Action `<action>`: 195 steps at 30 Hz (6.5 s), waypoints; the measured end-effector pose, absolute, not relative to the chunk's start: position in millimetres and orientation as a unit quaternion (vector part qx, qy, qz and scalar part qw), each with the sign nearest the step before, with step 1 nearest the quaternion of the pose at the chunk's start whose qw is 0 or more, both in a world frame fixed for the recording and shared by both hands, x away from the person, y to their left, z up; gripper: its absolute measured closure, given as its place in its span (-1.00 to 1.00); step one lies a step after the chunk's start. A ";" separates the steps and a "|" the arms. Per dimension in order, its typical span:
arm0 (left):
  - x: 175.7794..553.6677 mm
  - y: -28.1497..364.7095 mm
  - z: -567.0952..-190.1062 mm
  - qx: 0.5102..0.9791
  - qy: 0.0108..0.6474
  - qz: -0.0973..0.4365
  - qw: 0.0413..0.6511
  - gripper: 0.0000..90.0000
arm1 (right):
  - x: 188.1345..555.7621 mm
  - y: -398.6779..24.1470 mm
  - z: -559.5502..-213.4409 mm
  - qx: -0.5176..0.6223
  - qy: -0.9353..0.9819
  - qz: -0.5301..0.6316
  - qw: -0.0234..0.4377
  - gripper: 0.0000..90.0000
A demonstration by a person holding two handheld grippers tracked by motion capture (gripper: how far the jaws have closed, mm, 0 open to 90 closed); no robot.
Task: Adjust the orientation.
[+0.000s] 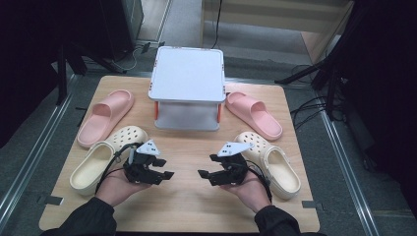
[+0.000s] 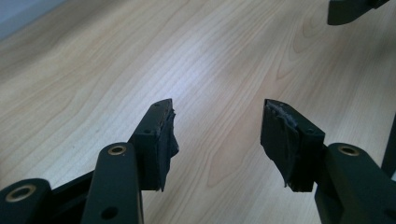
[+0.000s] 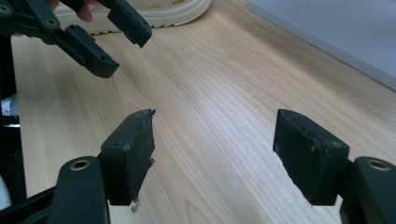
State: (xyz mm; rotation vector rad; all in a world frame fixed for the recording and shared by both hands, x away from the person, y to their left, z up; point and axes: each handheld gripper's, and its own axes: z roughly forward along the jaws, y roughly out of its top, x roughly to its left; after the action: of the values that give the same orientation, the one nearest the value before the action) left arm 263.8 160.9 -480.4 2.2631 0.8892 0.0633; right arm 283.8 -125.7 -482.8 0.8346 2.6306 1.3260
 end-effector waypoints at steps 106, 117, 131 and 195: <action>270.3 297.0 -469.1 0.807 0.505 0.055 0.301 0.47 | 285.1 -112.5 -482.6 0.241 0.896 0.374 -0.008 -0.12; 278.6 287.6 -467.5 0.819 0.496 0.060 0.282 0.71 | 280.8 -116.3 -485.8 0.250 0.897 0.364 -0.006 -0.09; 270.3 273.1 -442.3 0.810 0.491 0.054 0.317 0.72 | 282.3 -121.5 -485.3 0.260 0.893 0.368 -0.005 -0.07; 295.2 209.3 -444.4 0.864 0.397 0.014 0.310 0.93 | 302.6 -93.3 -490.5 0.306 0.865 0.396 0.023 1.00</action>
State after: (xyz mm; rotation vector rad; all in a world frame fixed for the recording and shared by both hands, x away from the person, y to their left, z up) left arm 295.2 209.3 -444.4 2.2812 1.0478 0.0368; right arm 302.6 -93.3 -490.5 0.9469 2.6800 1.2270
